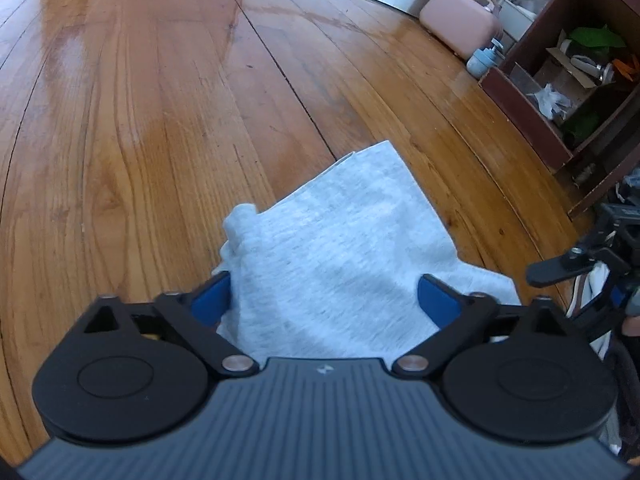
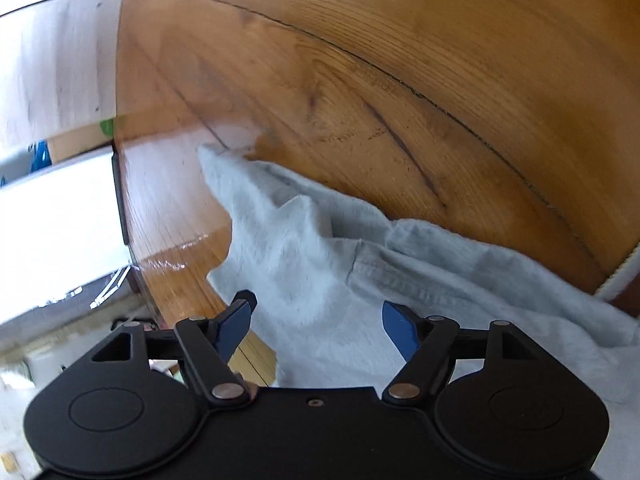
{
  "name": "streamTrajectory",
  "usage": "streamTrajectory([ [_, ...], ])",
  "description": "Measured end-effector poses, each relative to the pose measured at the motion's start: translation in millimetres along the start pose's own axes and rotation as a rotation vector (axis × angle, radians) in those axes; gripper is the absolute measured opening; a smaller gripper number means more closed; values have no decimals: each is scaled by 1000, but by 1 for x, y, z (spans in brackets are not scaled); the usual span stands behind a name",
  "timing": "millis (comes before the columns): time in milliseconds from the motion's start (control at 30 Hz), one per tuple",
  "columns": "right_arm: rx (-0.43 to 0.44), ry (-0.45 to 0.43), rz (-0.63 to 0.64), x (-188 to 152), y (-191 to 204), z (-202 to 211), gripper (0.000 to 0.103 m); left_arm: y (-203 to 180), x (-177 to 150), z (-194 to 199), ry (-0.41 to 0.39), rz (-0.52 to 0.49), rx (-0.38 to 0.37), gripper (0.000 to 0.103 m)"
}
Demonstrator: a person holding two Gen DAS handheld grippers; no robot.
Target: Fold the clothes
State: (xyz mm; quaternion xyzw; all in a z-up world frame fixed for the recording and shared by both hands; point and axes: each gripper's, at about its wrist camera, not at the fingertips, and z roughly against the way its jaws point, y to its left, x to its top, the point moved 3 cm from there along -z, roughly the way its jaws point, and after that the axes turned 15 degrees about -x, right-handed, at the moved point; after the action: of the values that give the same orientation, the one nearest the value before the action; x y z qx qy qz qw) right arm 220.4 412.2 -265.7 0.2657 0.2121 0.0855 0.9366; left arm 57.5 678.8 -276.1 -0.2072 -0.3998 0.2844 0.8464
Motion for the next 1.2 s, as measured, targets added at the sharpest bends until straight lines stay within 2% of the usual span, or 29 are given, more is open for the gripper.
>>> streamTrajectory([
  [33,-7,-9,-17,1,1,-3,80,-2,-1,-1,13,-5,22,44],
  [67,-15,-19,-37,2,2,-5,82,-4,-1,-1,27,-10,46,15],
  [100,-20,-27,-62,3,1,-6,82,-6,-2,-2,42,-15,70,15],
  [133,-18,-33,-93,5,-1,-7,82,-8,-3,1,40,-6,62,15],
  [200,3,-42,-141,4,-4,-10,82,-16,-8,10,7,0,-25,13],
  [233,14,-47,-162,4,-6,-11,82,-23,-13,15,-12,-26,-51,13],
  [367,43,-51,-176,5,-12,-14,82,-68,-45,48,-53,-233,-192,13],
  [467,62,-43,-173,9,-16,-15,82,-100,-86,61,25,-363,-270,13],
  [533,63,-41,-142,13,-16,-14,82,-111,-117,59,128,-426,-241,13],
  [633,64,-42,-89,18,-20,-8,82,-106,-152,51,228,-415,-135,17],
  [700,64,-48,-37,19,-17,-7,82,-99,-157,59,200,-329,-149,22],
  [767,58,-53,56,19,-11,-6,82,-90,-156,67,183,-203,-188,58],
  [800,44,-61,121,17,-7,-5,81,-86,-153,71,178,-158,-210,66],
  [833,31,-77,192,14,-1,-3,75,-83,-150,76,174,-115,-231,76],
  [867,24,-94,263,9,5,-2,69,-81,-150,81,158,-89,-229,81],
  [967,5,-125,422,-2,20,-3,57,-60,-142,92,125,72,-267,92],
  [1067,-21,-109,497,-6,29,-9,57,-33,-137,95,78,265,-326,92],
  [1133,-58,-113,549,-9,35,-13,57,-23,-133,82,47,350,-374,92],
  [1167,-85,-126,576,-11,38,-15,53,-19,-131,76,32,392,-399,92],
  [1200,-118,-165,609,-13,41,-16,44,-14,-129,69,16,433,-423,91],
])
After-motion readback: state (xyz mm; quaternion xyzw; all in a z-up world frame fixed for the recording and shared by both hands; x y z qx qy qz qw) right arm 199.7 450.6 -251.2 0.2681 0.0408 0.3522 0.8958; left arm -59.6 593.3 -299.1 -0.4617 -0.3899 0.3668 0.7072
